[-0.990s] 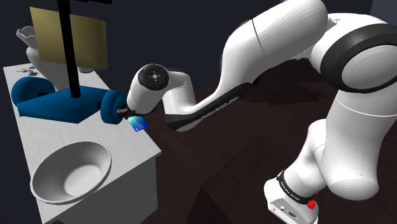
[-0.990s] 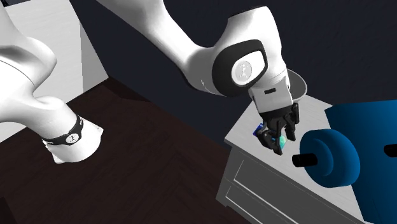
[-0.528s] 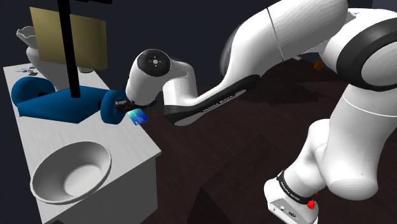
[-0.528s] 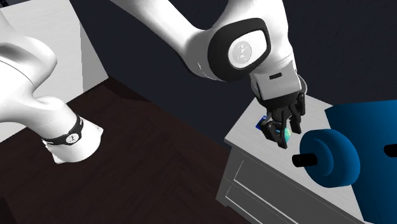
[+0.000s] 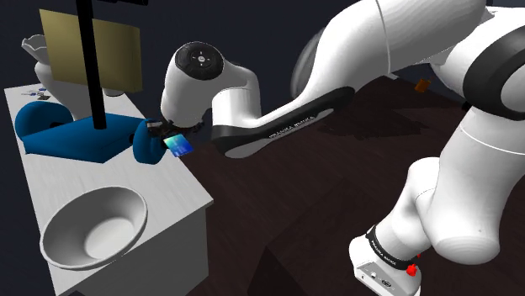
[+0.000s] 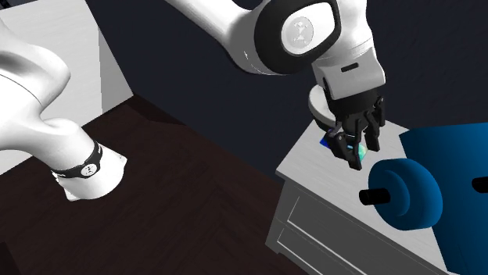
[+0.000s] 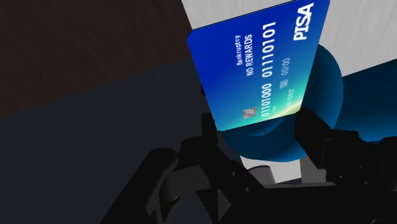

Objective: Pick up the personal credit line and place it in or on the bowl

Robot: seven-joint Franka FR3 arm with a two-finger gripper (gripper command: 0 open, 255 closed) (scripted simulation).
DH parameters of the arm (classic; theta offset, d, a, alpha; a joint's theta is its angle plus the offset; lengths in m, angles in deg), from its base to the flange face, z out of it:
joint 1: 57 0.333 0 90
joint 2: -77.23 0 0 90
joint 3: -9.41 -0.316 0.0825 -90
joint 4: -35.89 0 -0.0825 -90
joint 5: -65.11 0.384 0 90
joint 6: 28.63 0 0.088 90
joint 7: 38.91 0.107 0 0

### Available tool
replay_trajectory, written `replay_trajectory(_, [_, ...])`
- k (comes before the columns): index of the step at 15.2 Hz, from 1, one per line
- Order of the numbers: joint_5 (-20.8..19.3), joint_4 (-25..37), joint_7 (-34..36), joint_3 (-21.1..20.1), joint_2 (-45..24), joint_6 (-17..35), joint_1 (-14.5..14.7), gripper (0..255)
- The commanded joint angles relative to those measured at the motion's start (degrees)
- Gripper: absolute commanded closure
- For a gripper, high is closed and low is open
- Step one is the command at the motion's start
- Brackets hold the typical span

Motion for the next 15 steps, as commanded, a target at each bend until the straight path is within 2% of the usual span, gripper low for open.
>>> replay_trajectory(1, [-0.17, 1.8, 1.43, -0.68, -0.88, -1.82, 1.37, 255])
replay_trajectory(8, [-1.17, 11.8, 7.46, -3.18, -7.0, -9.71, 7.74, 255])
replay_trajectory(15, [-1.32, 25.9, 11.0, -5.0, -15.71, -18.54, 14.29, 255])
